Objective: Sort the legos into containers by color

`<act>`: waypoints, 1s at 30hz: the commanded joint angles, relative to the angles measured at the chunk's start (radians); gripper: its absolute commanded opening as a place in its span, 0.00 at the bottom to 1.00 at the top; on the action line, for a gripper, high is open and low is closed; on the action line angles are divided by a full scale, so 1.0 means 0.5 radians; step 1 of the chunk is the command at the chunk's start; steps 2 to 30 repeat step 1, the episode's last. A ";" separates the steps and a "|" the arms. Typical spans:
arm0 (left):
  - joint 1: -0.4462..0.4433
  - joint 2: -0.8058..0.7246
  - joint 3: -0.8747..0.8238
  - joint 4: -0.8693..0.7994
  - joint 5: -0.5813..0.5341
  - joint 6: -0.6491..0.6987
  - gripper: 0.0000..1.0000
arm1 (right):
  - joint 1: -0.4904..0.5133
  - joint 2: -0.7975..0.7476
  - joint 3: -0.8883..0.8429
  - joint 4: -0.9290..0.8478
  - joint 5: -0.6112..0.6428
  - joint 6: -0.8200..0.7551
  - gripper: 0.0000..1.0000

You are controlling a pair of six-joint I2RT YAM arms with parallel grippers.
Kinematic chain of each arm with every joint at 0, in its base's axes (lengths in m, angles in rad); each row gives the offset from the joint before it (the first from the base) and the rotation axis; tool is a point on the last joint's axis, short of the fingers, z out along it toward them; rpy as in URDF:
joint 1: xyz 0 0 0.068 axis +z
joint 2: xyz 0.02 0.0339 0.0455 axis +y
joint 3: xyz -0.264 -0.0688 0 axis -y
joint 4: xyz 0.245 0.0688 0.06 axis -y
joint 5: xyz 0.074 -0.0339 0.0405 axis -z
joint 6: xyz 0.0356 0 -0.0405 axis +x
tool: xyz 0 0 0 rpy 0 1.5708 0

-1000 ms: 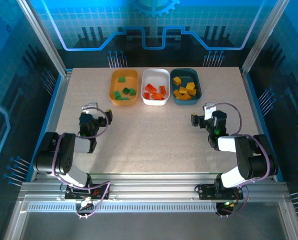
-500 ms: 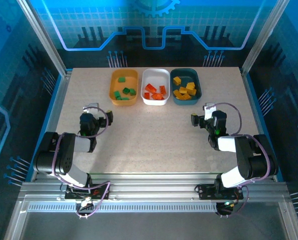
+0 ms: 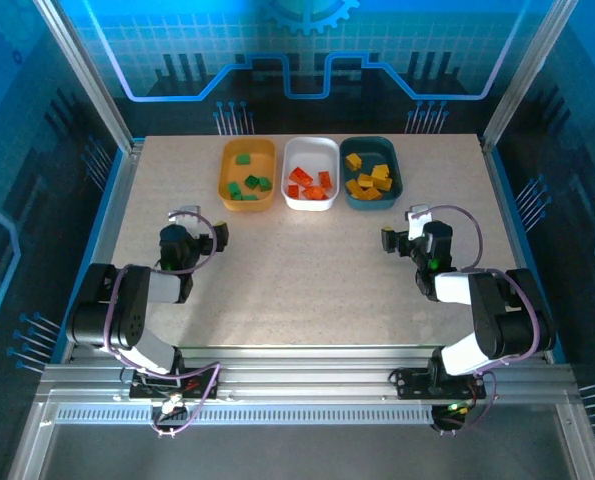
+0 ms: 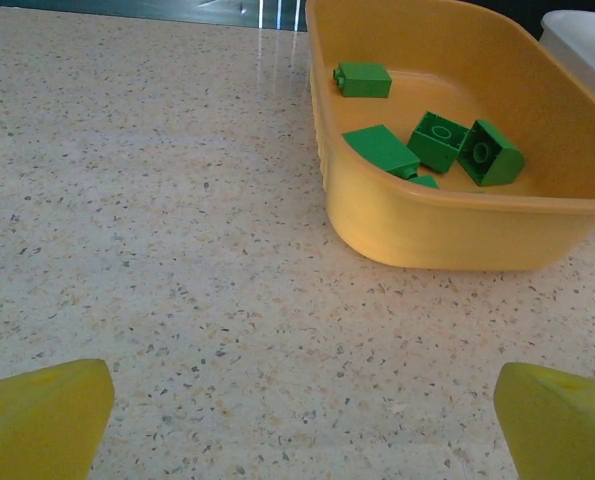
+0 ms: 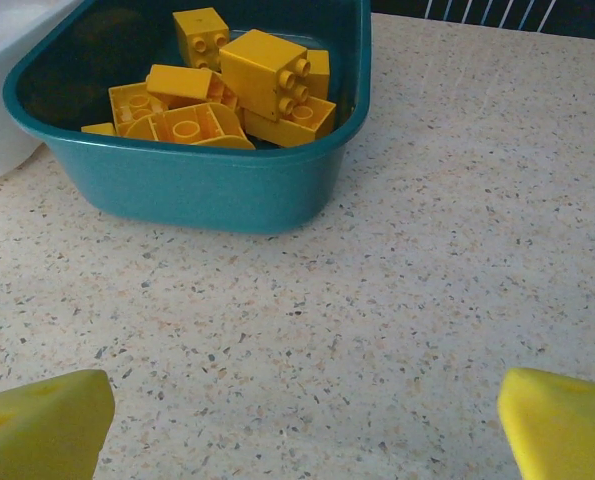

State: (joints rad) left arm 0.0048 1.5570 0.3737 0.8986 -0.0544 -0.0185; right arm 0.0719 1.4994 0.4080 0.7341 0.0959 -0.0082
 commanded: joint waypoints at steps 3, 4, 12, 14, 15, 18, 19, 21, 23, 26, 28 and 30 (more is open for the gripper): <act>0.000 -0.018 0.029 0.017 0.047 0.046 0.99 | 0.007 0.014 0.040 0.063 0.000 -0.007 1.00; 0.000 -0.018 0.029 0.017 0.047 0.046 0.99 | 0.007 0.014 0.040 0.063 0.000 -0.007 1.00; 0.000 -0.018 0.029 0.017 0.047 0.046 0.99 | 0.007 0.014 0.040 0.063 0.000 -0.007 1.00; 0.000 -0.018 0.029 0.017 0.047 0.046 0.99 | 0.007 0.014 0.040 0.063 0.000 -0.007 1.00; 0.000 -0.018 0.029 0.017 0.047 0.046 0.99 | 0.007 0.014 0.040 0.063 0.000 -0.007 1.00; 0.000 -0.018 0.029 0.017 0.047 0.046 0.99 | 0.007 0.014 0.040 0.063 0.000 -0.007 1.00; 0.000 -0.018 0.029 0.017 0.047 0.046 0.99 | 0.007 0.014 0.040 0.063 0.000 -0.007 1.00; 0.000 -0.018 0.029 0.017 0.047 0.046 0.99 | 0.007 0.014 0.040 0.063 0.000 -0.007 1.00; 0.000 -0.018 0.029 0.017 0.047 0.046 0.99 | 0.007 0.014 0.040 0.063 0.000 -0.007 1.00; 0.000 -0.018 0.029 0.017 0.047 0.046 0.99 | 0.007 0.014 0.040 0.063 0.000 -0.007 1.00; 0.000 -0.018 0.029 0.017 0.047 0.046 0.99 | 0.007 0.014 0.040 0.063 0.000 -0.007 1.00; 0.000 -0.018 0.029 0.017 0.047 0.046 0.99 | 0.007 0.014 0.040 0.063 0.000 -0.007 1.00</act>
